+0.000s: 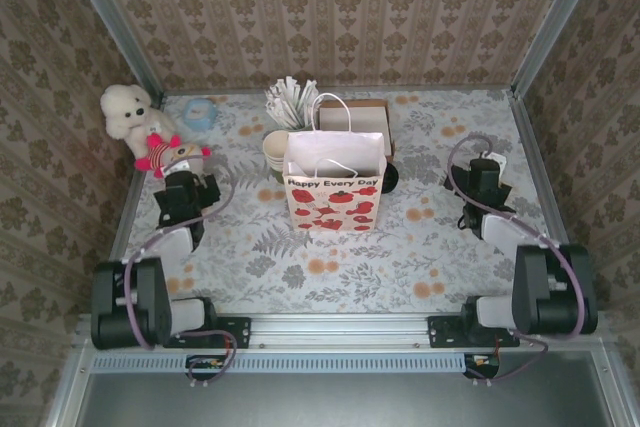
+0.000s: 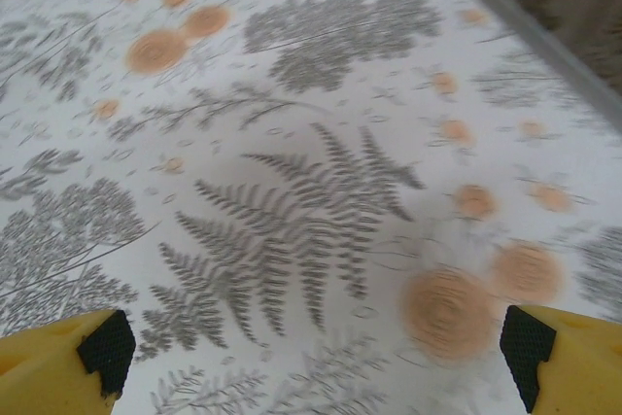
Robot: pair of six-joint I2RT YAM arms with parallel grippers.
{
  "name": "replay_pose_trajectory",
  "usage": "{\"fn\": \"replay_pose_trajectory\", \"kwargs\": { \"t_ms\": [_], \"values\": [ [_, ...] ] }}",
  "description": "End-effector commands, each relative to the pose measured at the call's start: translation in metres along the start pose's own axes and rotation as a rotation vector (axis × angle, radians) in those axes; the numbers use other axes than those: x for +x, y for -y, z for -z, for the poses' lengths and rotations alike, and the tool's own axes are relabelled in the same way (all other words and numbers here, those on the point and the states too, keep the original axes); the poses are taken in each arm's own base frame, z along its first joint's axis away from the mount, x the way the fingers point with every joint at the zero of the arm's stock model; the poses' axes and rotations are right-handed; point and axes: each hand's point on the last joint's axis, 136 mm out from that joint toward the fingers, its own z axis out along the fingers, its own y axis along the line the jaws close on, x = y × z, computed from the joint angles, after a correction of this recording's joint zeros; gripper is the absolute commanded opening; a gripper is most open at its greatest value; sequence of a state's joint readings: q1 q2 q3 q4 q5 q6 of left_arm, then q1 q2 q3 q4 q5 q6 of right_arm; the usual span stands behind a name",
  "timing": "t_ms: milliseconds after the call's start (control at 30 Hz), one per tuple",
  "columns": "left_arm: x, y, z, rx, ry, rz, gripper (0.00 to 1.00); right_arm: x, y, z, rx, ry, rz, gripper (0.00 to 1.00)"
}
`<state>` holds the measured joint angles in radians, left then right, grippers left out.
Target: Pack the takeout coffee
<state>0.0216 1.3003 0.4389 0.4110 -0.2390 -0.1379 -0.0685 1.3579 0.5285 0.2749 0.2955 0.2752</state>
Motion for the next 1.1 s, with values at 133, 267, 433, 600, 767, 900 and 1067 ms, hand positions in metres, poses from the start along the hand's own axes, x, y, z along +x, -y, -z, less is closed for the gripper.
{"fn": "replay_pose_trajectory", "kwargs": {
  "t_ms": [133, 267, 433, 600, 767, 900, 1067],
  "values": [
    [-0.024, 0.039, -0.024, 0.184, 0.095, -0.101, 1.0, -0.026, -0.058, -0.022, -0.261, 0.07, 0.11, 1.0],
    [-0.014, 0.043, -0.012, 0.229, 0.221, -0.103, 1.0, -0.019, -0.086, -0.006, -0.415, 0.139, 0.203, 1.0],
    [-0.011, 0.045, -0.022, 0.132, 0.19, -0.154, 1.0, -0.013, -0.083, -0.001, -0.377, 0.194, 0.218, 1.0],
    [-0.012, 0.043, -0.02, 0.123, 0.198, -0.148, 1.0, -0.003, -0.08, 0.002, -0.352, 0.249, 0.231, 1.0],
    [-0.011, 0.049, -0.021, 0.149, 0.191, -0.166, 1.0, -0.006, -0.077, -0.001, -0.326, 0.243, 0.219, 1.0],
    [-0.011, 0.049, -0.022, 0.158, 0.184, -0.16, 1.0, -0.006, -0.077, -0.001, -0.328, 0.245, 0.218, 1.0],
    [-0.011, 0.049, -0.021, 0.161, 0.188, -0.162, 1.0, -0.006, -0.077, -0.001, -0.328, 0.245, 0.219, 1.0]
  ]
}}
